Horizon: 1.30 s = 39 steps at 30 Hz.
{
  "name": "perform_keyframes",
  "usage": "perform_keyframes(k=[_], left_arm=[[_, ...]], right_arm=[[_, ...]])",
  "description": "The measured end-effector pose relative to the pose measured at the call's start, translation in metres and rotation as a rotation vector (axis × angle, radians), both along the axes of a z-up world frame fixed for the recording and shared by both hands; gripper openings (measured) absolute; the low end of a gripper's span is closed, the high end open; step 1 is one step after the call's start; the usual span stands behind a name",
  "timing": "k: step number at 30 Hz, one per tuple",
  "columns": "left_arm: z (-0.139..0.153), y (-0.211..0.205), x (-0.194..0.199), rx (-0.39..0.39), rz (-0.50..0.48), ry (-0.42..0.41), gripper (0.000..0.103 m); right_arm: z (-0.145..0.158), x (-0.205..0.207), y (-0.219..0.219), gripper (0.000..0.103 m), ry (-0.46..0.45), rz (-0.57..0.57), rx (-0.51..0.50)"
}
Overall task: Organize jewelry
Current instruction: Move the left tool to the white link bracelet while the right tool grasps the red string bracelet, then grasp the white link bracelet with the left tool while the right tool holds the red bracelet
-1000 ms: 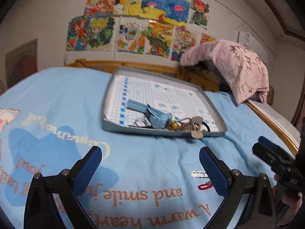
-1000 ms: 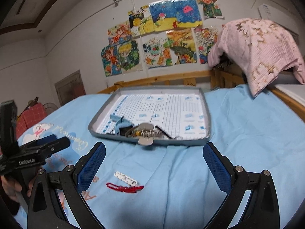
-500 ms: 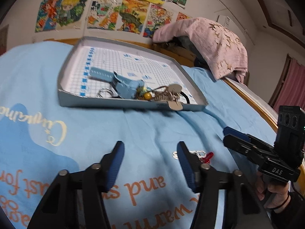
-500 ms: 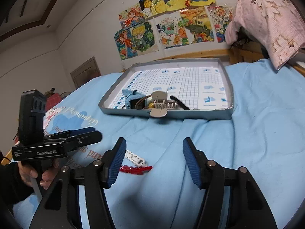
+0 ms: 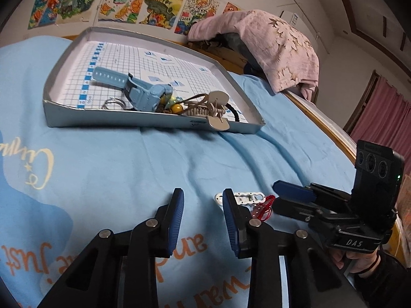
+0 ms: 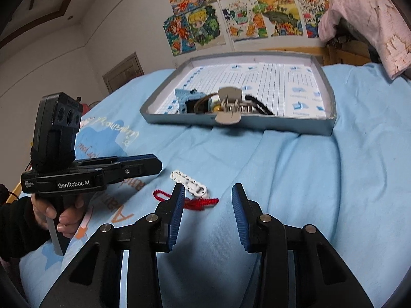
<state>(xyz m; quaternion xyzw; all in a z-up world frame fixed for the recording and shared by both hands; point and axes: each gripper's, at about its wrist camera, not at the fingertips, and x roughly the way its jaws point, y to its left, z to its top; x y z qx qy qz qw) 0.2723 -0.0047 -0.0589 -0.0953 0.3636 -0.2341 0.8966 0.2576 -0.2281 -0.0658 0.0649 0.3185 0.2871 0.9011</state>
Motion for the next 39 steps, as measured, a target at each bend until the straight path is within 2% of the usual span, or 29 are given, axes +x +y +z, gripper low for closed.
perform_keyframes(k=[9, 11, 15, 16, 22, 26, 33, 36, 39], left_arm=[[-0.009, -0.004, 0.014, -0.048, -0.048, 0.055, 0.029], [-0.012, -0.005, 0.016, -0.058, -0.058, 0.072, 0.029], [-0.014, -0.006, 0.017, -0.066, -0.07, 0.081, 0.029], [-0.014, -0.006, 0.017, -0.065, -0.073, 0.082, 0.029], [-0.018, -0.006, 0.02, -0.072, -0.07, 0.103, 0.012], [-0.02, -0.003, 0.018, -0.091, -0.073, 0.106, 0.011], [-0.017, -0.006, 0.015, -0.063, -0.068, 0.096, 0.011], [-0.014, -0.01, 0.014, -0.023, -0.066, 0.082, 0.011], [-0.008, -0.02, 0.013, 0.033, -0.088, 0.061, 0.019]], right_arm=[[-0.011, 0.004, 0.009, 0.034, 0.042, 0.027, -0.04], [-0.011, 0.004, 0.01, 0.029, 0.043, 0.027, -0.043], [-0.013, 0.004, 0.01, 0.027, 0.05, 0.027, -0.043], [-0.013, 0.004, 0.01, 0.023, 0.05, 0.026, -0.044], [-0.014, 0.004, 0.009, 0.009, 0.053, 0.023, -0.047], [-0.012, 0.003, 0.008, 0.006, 0.048, 0.019, -0.042], [-0.009, 0.002, -0.005, 0.006, 0.039, -0.058, -0.03], [-0.009, 0.006, -0.012, 0.006, 0.044, -0.114, -0.026], [-0.009, 0.008, -0.021, 0.006, 0.049, -0.178, -0.024]])
